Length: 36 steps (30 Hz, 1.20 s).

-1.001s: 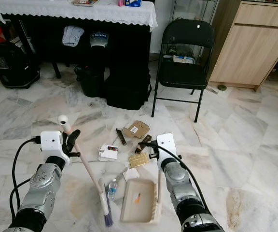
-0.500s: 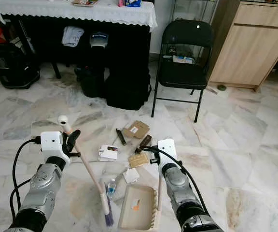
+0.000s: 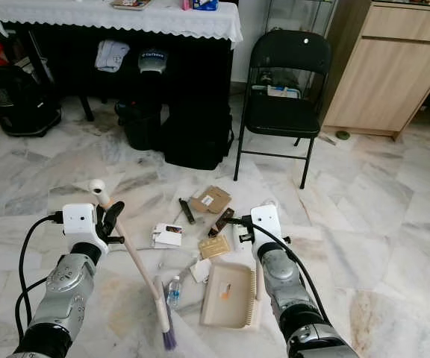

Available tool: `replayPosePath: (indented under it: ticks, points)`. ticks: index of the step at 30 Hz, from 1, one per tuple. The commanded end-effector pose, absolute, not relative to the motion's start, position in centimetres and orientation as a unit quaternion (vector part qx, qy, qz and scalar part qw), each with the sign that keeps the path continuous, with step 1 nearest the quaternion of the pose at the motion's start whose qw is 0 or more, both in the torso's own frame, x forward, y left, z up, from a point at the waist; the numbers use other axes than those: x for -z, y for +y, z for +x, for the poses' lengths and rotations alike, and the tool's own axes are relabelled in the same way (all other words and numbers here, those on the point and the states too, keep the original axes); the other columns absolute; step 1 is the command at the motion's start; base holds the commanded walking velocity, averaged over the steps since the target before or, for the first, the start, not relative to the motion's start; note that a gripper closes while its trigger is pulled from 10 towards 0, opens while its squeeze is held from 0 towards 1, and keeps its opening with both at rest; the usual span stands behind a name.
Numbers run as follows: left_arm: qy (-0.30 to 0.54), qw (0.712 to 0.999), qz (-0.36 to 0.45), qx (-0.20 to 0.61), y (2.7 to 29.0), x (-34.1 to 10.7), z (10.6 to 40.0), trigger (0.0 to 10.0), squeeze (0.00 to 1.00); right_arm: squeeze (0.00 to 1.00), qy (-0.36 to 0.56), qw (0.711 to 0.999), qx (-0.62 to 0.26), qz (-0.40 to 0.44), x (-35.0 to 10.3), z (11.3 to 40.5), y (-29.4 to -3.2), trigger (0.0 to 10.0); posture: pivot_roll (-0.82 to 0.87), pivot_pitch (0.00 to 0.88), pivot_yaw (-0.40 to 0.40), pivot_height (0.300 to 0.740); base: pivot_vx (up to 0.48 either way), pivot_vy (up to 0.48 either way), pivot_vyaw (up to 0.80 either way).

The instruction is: Sweep floor

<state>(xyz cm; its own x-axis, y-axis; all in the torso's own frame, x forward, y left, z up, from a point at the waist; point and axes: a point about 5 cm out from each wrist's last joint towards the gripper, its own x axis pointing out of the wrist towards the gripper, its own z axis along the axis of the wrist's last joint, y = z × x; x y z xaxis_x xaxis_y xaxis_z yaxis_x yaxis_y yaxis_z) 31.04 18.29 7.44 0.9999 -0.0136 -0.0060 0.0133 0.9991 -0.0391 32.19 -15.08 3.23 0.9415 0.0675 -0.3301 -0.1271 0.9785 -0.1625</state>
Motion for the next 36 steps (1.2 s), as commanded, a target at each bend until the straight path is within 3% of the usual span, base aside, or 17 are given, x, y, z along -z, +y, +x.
replayPosePath:
  ticks: [1, 12, 22, 36]
  points:
    - [-0.012, 1.0, -0.019, 0.013, 18.2, -8.1, 31.1, 10.0, 0.0, 0.0, 0.167, 0.981, -0.048, -0.086, -3.0, 32.1, -15.1, 10.0, 0.04, 0.0, -0.052, 0.74, 0.0, 0.0, 0.0]
    - [-0.009, 1.0, -0.022, 0.014, 18.4, -8.0, 31.1, 10.0, 0.0, 0.0, 0.183, 0.979, -0.043, -0.076, -2.2, 31.5, -15.2, 10.0, 0.04, 0.0, -0.049, 0.74, 0.0, 0.0, 0.0]
    - [0.0, 0.994, -0.112, 0.006, 19.0, -7.6, 31.5, 10.0, 0.0, 0.0, 0.187, 0.979, -0.042, -0.076, -2.0, 31.4, -15.1, 10.0, 0.05, 0.0, -0.051, 0.74, 0.0, 0.0, 0.0]
    - [0.029, 0.965, -0.216, 0.147, 18.2, -7.2, 30.8, 10.0, 0.0, 0.0, 0.187, 0.978, -0.046, -0.077, -1.9, 31.3, -15.1, 10.0, 0.05, 0.0, -0.059, 0.74, 0.0, 0.0, 0.0]
